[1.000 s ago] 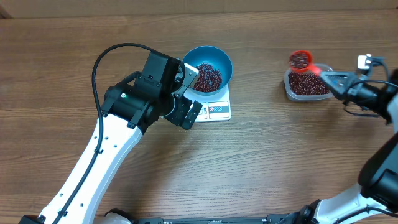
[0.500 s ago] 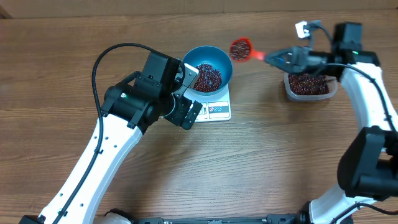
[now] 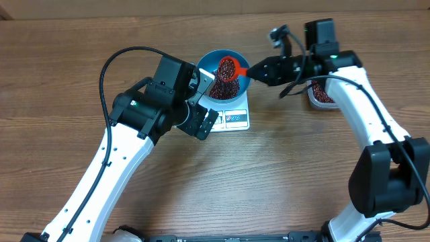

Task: Scoop item into bowl and weigh 150g on scale
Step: 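Carry the filled scoop left over the blue bowl, then tip the scoop to pour beans into the blue bowl, then return the empty scoop right into the bean tub, then scoop a small amount of red beans with the right gripper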

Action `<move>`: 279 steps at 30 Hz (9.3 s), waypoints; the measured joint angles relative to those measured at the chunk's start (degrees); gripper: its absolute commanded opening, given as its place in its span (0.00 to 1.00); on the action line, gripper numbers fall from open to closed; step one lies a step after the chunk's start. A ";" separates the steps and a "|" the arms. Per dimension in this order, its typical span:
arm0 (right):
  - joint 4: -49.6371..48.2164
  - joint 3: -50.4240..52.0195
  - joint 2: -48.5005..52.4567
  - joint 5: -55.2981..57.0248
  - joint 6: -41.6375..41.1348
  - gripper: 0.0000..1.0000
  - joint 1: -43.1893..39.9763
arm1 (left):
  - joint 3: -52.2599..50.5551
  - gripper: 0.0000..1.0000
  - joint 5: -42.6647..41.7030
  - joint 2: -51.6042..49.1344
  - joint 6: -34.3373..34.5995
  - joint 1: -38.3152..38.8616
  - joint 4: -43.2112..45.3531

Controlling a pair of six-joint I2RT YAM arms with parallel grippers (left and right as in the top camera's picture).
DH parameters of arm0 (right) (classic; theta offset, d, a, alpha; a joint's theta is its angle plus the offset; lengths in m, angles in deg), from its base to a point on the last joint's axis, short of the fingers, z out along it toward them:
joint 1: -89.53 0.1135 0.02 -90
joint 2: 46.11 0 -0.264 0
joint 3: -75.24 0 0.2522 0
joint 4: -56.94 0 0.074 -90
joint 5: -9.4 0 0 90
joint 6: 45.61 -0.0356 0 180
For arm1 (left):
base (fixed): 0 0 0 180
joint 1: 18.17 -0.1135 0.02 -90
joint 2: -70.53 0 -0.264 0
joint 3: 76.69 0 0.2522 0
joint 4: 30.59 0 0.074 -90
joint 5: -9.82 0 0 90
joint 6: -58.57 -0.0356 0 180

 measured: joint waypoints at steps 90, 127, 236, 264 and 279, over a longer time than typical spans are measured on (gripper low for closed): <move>4.24 -1.18 -6.56 46.01 18.16 0.04 20.22 | -0.02 1.00 0.00 0.00 0.00 0.00 0.00; 19.82 0.50 -17.22 46.64 6.12 0.03 -21.73 | -0.02 1.00 0.00 0.00 0.00 0.00 0.00; 15.04 5.95 4.81 6.03 18.95 0.04 -32.30 | -0.02 1.00 0.00 0.00 0.00 0.00 0.00; 16.94 7.91 6.21 -3.17 16.96 0.04 -41.83 | -0.02 1.00 0.00 0.00 0.00 0.00 0.00; 17.29 7.91 6.23 -12.76 17.03 0.04 -45.48 | -0.02 1.00 0.00 0.00 0.00 0.00 0.00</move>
